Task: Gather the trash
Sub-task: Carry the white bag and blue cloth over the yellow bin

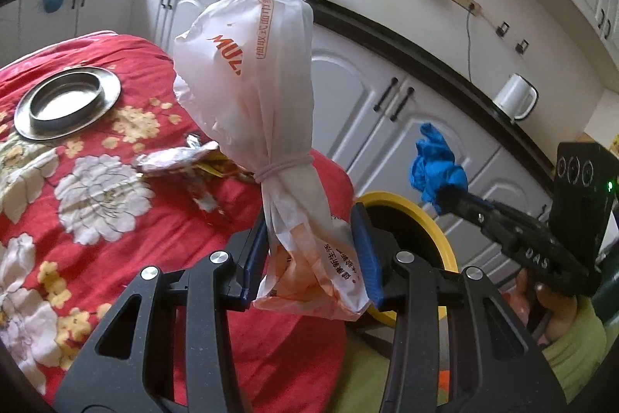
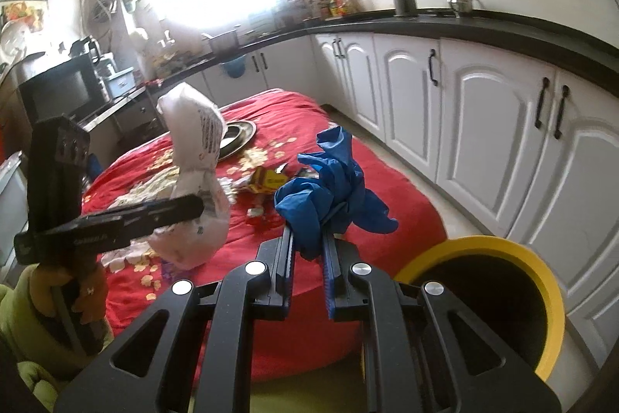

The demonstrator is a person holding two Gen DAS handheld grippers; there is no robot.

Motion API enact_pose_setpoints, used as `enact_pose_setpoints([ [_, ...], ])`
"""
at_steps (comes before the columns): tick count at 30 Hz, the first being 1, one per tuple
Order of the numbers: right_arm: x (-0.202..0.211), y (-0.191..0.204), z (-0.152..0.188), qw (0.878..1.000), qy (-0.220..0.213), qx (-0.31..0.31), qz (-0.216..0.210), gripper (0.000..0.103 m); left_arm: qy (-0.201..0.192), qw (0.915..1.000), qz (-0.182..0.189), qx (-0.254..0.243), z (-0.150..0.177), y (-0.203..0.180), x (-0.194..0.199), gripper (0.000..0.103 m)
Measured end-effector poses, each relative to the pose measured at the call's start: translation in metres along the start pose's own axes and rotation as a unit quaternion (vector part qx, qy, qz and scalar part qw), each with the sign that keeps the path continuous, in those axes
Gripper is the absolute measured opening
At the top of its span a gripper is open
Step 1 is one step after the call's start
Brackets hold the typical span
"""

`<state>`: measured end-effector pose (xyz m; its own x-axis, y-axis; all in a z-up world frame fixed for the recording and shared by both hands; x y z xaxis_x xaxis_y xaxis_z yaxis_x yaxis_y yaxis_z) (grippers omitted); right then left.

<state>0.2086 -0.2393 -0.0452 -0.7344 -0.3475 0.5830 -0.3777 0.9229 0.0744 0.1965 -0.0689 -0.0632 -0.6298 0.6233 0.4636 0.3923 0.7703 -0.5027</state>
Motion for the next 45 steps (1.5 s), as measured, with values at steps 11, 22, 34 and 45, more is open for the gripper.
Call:
enact_pose_setpoints([
  [11, 0.012, -0.047, 0.006, 0.998, -0.011, -0.041, 0.042, 0.012, 0.039, 0.9985, 0.021, -0.032, 0.021, -0.032, -0.03, 0.034],
  [22, 0.02, -0.091, 0.014, 0.994, -0.018, -0.082, 0.069, 0.012, 0.074, 0.9947, 0.035, -0.061, 0.039, -0.06, -0.061, 0.034],
  [34, 0.015, -0.13, 0.035, 0.989, 0.003, -0.119, 0.089, 0.012, 0.117, 0.9871, 0.058, -0.093, 0.061, -0.088, -0.101, 0.034],
  [45, 0.009, -0.15, 0.048, 0.985, 0.017, -0.14, 0.1, 0.012, 0.143, 0.9816, 0.071, -0.104, 0.075, -0.098, -0.128, 0.034],
])
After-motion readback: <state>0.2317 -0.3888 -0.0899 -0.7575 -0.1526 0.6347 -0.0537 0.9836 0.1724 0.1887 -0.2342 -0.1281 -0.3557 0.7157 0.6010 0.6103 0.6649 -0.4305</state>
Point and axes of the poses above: each gripper's, at about its wrist camera, not at the fingertips, and x roughly against the way its jaws point, y to its left, z to its underside, the point moved 9 cm from there along -x, roughly the way its jaws point, and after that the axes turned 14 degrees about z, right-handed, at the moved point
